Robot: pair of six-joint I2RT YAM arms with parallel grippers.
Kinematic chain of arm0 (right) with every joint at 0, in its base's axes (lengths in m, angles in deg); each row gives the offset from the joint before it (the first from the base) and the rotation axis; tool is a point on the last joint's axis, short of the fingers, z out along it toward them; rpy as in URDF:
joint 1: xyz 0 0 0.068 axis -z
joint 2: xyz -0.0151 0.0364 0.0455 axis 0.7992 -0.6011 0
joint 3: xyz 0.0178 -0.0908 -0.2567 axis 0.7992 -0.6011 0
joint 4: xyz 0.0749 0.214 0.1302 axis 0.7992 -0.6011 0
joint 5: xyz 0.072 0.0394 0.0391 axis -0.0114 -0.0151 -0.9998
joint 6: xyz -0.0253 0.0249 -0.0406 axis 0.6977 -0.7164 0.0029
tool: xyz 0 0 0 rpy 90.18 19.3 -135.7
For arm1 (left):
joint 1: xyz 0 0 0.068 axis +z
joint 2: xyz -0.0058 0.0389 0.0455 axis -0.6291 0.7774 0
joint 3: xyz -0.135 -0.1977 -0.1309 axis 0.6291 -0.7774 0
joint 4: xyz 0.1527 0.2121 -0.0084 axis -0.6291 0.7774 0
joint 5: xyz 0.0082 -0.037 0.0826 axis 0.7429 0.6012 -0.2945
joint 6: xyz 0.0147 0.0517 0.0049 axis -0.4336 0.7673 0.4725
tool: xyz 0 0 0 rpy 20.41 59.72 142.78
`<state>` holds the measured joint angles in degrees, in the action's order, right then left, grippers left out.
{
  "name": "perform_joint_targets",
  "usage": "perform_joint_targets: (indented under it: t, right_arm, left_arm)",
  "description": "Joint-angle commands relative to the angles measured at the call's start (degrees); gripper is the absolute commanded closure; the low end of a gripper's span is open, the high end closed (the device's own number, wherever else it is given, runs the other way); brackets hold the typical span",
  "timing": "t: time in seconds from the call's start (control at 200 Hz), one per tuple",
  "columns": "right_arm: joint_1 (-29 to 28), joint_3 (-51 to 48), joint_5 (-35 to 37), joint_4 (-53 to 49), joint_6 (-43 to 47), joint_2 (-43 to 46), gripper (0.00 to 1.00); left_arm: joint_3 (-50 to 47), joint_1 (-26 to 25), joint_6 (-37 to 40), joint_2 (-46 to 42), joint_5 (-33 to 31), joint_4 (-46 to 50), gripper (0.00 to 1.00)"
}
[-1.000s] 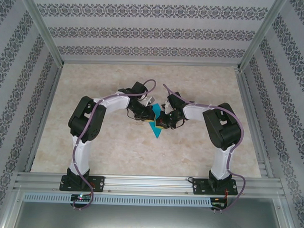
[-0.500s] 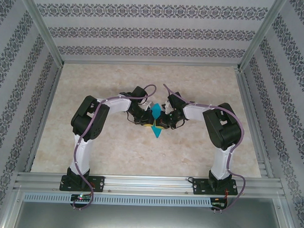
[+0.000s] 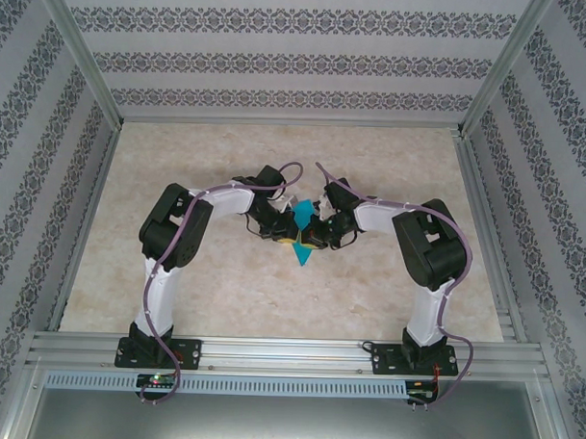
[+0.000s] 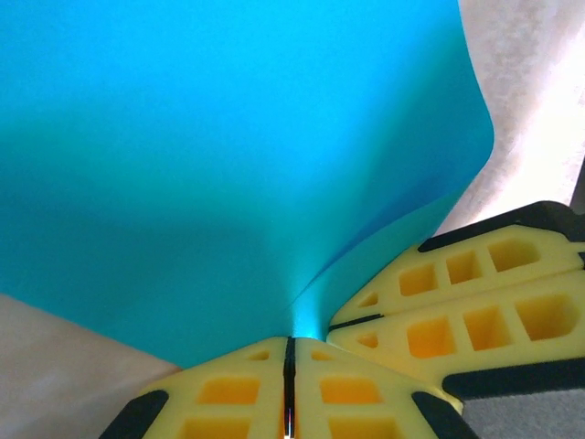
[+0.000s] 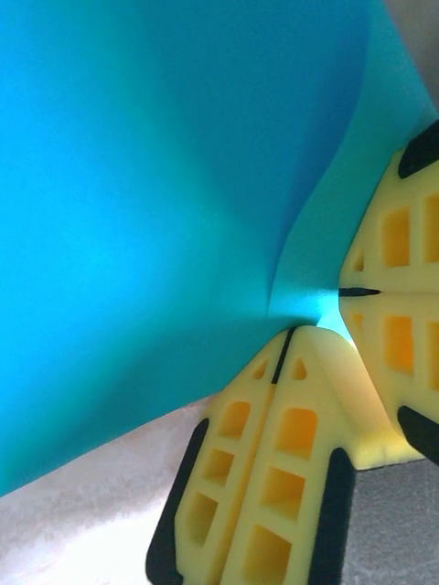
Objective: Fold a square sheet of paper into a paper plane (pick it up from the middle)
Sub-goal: Fourth fold the wing at the center of the table.
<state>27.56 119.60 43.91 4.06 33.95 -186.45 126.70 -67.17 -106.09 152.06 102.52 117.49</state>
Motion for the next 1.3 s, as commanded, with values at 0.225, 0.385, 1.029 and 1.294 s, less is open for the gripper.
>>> perform_joint_targets:
  t: [0.225,0.385,1.029,1.294]
  right_arm:
    - [1.1,-1.9,1.1,-0.5,-0.5,4.2,0.92]
    - [1.6,-1.6,1.7,-0.7,-0.2,3.1,0.92]
    - [2.8,-1.3,7.0,-3.3,1.1,3.1,0.92]
    - [3.0,0.2,5.8,-1.4,0.3,1.9,0.93]
  left_arm:
    - [0.4,-0.6,4.3,5.2,-10.3,5.9,0.89]
    - [0.7,-0.7,5.2,5.8,-11.6,6.9,0.89]
    - [0.7,-1.0,7.6,7.1,-14.9,9.0,0.9]
    - [0.6,-1.1,7.7,6.8,-15.2,9.1,0.9]
